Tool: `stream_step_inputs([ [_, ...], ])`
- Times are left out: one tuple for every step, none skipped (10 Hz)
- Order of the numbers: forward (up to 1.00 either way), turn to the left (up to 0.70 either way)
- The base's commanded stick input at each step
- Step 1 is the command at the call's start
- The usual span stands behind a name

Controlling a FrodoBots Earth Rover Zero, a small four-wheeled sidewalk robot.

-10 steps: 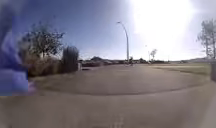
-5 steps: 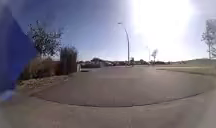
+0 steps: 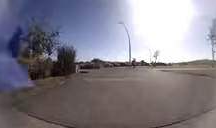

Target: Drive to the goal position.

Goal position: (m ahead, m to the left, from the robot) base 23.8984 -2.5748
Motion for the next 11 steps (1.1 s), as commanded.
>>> stream_step_inputs([
  [1.0, -0.13],
  [1.0, 0.0],
  [1.0, 0.0],
  [1.0, 0.0],
  [1.0, 0.0],
  [1.0, 0.0],
  [1.0, 0.0],
  [1.0, 0.0],
  [1.0, 0.0],
  [1.0, 0.0],
  [1.0, 0.0],
])
